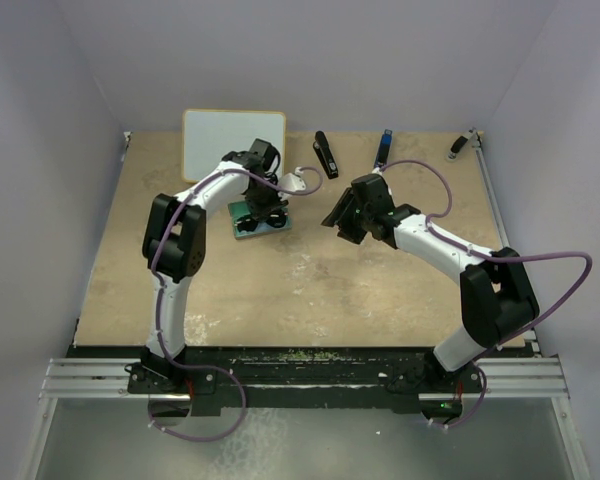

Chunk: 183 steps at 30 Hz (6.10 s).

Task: Organize the sunglasses
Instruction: Place the sunglasses in the sunglasses case, then close the sunglasses case at the center of the board.

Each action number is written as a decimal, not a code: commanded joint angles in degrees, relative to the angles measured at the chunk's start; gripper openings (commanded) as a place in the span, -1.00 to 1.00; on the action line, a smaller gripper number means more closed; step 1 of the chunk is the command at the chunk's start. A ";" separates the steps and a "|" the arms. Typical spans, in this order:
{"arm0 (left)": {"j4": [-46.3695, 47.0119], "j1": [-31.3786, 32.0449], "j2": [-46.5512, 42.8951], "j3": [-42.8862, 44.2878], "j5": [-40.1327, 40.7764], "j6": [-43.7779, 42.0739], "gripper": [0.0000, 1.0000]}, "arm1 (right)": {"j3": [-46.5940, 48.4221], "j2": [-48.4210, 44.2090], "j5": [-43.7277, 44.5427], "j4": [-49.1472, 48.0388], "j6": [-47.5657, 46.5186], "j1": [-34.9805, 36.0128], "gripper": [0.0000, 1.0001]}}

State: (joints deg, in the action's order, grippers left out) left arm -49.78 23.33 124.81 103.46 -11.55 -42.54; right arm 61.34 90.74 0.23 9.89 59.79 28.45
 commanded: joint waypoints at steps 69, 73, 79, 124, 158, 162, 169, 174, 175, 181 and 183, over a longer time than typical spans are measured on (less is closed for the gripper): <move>11.33 -5.55 -12.40 -0.59 15.86 24.20 0.46 | 33.97 35.41 -8.96 0.50 -29.38 4.03 -0.44; 10.96 -5.61 -11.69 -0.12 15.48 24.25 0.46 | 34.71 35.52 -8.33 1.12 -29.68 4.15 -0.43; 10.81 -5.57 -11.27 0.06 14.28 24.44 0.46 | 36.06 36.69 -8.06 2.50 -30.48 4.20 -0.43; 11.13 -5.53 -4.84 -1.03 2.04 28.22 -0.94 | 26.68 35.82 -8.30 -4.61 -27.19 5.43 -1.00; 22.97 7.05 -7.30 -18.73 26.01 33.46 -0.94 | 10.12 33.77 -25.27 -24.48 -12.52 0.75 -1.00; 24.07 8.85 -6.25 -20.31 29.59 34.54 -0.94 | 8.89 33.30 -26.99 -26.56 -11.45 0.49 -1.00; 25.34 9.45 -5.96 -22.10 30.93 34.85 -0.94 | 5.74 33.45 -31.47 -32.15 -9.20 -0.72 -1.00; 24.57 9.45 -6.94 -19.74 31.87 33.82 -0.94 | 4.36 34.02 -36.02 -36.50 -8.55 -1.29 -0.82; 24.06 9.39 -7.38 -18.46 31.37 33.76 -0.94 | 4.27 34.13 -36.39 -36.77 -8.63 -1.29 -0.81; 20.95 7.53 -12.48 -13.48 14.65 35.16 -0.51 | 3.43 35.14 -37.22 -38.59 -8.36 -1.29 -0.80; 20.66 6.04 -13.37 -12.99 7.73 36.58 0.25 | 2.97 35.44 -37.30 -39.25 -8.14 -1.29 -0.80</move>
State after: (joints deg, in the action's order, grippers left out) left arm -27.88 31.22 117.47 86.91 12.97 -10.31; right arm 66.02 123.83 -35.88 -29.85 50.83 26.85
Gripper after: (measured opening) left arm 0.346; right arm 0.101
